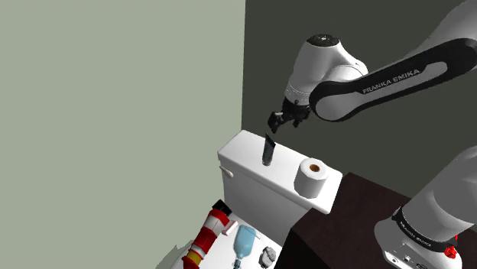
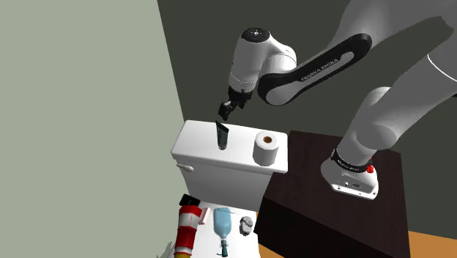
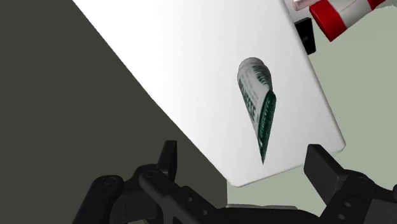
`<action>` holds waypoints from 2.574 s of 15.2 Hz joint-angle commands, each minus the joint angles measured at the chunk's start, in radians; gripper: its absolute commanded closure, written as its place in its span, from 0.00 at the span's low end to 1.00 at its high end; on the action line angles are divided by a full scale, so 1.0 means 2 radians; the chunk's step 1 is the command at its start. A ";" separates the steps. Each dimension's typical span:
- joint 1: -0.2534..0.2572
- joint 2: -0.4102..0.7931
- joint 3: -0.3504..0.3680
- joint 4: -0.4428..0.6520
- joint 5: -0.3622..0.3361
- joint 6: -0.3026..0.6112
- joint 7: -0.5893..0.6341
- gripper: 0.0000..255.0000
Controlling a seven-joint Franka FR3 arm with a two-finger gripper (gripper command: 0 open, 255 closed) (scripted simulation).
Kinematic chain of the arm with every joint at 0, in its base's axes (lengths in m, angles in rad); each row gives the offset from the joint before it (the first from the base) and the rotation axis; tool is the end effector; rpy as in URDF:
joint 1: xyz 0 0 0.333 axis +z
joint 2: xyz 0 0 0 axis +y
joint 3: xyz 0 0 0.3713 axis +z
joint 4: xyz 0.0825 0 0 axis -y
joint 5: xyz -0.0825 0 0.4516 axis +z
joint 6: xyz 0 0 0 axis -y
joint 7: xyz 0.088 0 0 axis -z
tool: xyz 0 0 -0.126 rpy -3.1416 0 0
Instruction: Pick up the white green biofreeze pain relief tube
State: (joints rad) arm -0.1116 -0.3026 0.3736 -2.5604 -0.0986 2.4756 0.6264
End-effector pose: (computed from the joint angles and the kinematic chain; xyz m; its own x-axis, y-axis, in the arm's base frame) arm 0.4681 0.1217 0.3757 0.9256 -0.2783 0.2564 -0.2978 -0.9538 0.0399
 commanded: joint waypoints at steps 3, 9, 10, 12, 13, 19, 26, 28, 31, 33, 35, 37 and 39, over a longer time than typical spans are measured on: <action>-0.044 0.093 0.046 0.038 -0.100 0.060 0.119 0.00; -0.058 0.154 0.054 0.053 -0.194 0.093 0.207 0.00; -0.059 0.160 0.053 0.053 -0.205 0.097 0.216 0.00; -0.059 0.174 0.051 0.053 -0.229 0.106 0.236 0.00; -0.059 0.178 0.049 0.053 -0.236 0.109 0.242 0.00; -0.059 0.177 0.049 0.053 -0.235 0.109 0.241 1.00; -0.059 0.164 0.053 0.053 -0.212 0.100 0.222 1.00; -0.059 0.151 0.055 0.054 -0.189 0.091 0.203 1.00; -0.056 0.132 0.056 0.056 -0.158 0.075 0.177 1.00; -0.054 0.120 0.055 0.059 -0.140 0.064 0.162 1.00; -0.051 0.109 0.054 0.062 -0.123 0.053 0.147 1.00; -0.048 0.098 0.053 0.066 -0.109 0.041 0.134 1.00; -0.045 0.088 0.051 0.070 -0.095 0.029 0.123 1.00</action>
State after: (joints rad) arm -0.2057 -0.1177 0.4761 -2.4275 -0.3031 2.5479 0.8831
